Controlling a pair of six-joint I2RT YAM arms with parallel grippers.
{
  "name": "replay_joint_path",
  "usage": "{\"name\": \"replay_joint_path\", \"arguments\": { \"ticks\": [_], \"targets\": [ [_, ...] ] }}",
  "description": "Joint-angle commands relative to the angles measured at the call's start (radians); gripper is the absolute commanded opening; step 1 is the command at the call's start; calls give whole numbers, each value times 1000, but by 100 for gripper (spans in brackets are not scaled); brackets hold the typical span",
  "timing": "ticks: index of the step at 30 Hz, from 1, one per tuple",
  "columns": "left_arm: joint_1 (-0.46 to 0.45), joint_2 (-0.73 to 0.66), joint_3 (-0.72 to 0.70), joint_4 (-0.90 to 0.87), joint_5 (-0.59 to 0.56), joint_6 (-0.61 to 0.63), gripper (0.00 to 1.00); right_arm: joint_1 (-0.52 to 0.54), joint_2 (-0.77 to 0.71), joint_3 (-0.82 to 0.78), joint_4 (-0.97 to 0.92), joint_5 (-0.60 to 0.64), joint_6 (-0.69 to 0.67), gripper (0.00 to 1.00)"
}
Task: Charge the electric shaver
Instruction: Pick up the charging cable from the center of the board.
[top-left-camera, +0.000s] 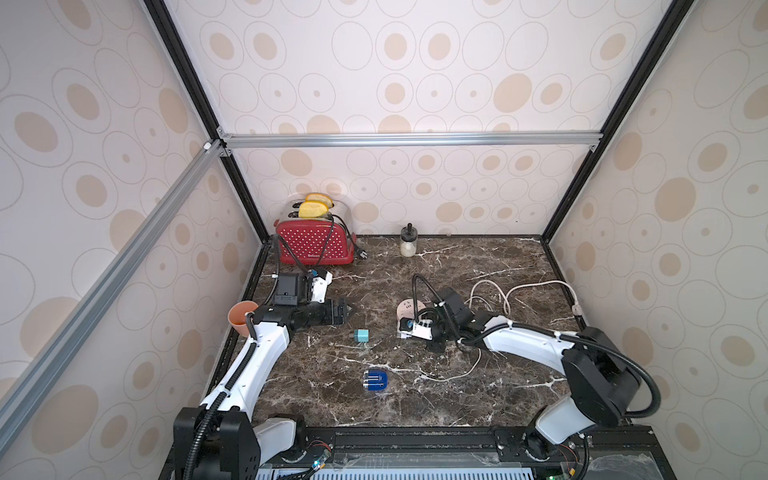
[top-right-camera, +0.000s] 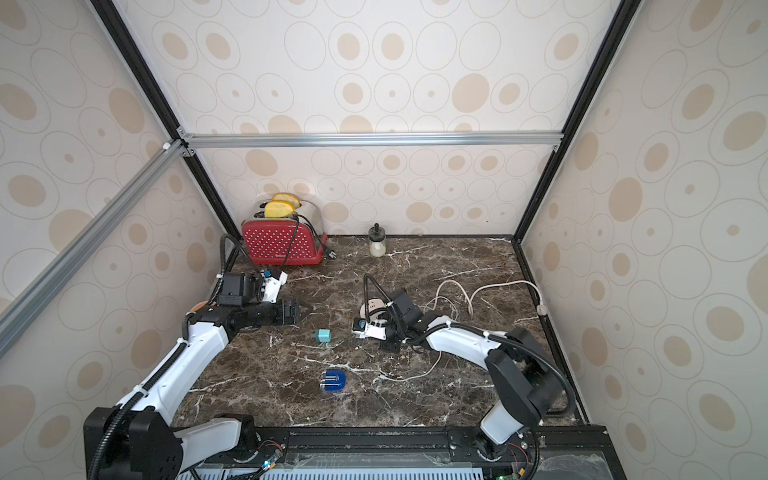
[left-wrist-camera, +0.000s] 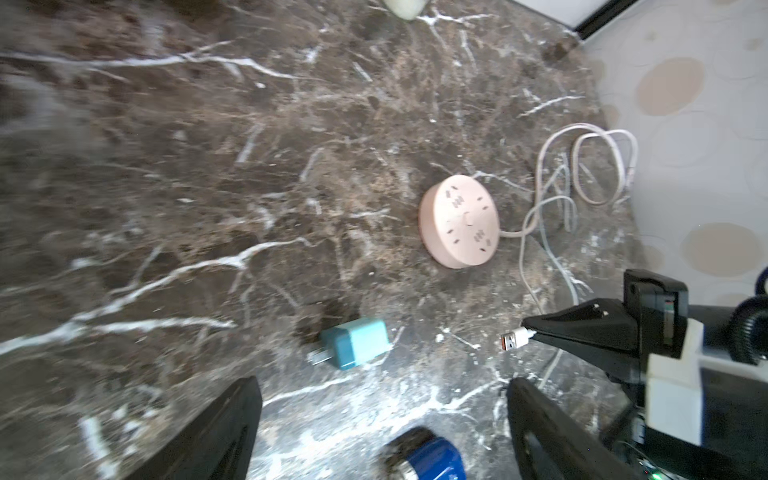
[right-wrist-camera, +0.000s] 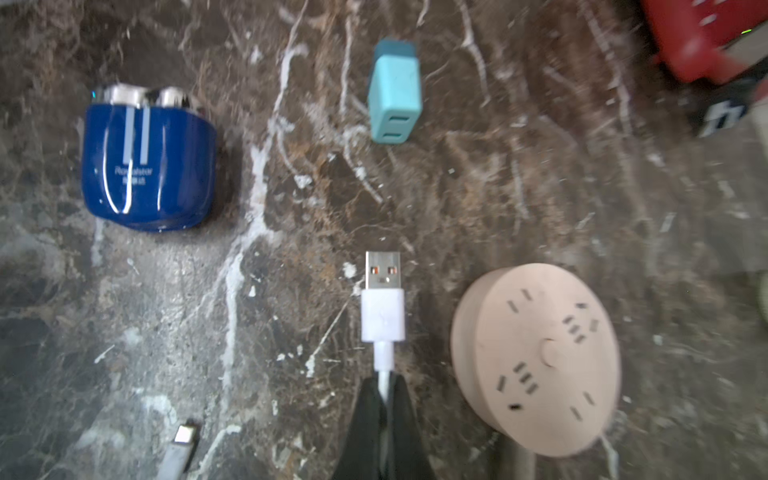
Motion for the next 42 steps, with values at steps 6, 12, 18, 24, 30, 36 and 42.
{"name": "replay_joint_path", "arguments": {
  "ticks": [6,12,18,24,30,36,42],
  "targets": [
    [-269,183,32,216,181,-168,84,-65,-158,-56,53,-80,50,0],
    [-303,247,20,384,238,-274,72,-80,-215,-89,74,-86,65,0],
    [-304,241,17,473,309,-334,67,-86,-208,-113,105,-96,74,0],
    [-345,270,30,490,351,-347,66,-86,-181,-111,163,-118,98,0],
    [-375,330,63,496,355,-349,52,-86,-155,-91,172,-132,87,0],
    [-376,332,80,481,359,-337,41,-86,-163,-104,187,-121,74,0],
    [-375,309,71,466,356,-332,45,-86,-165,-112,190,-123,73,0]
  ]
}}
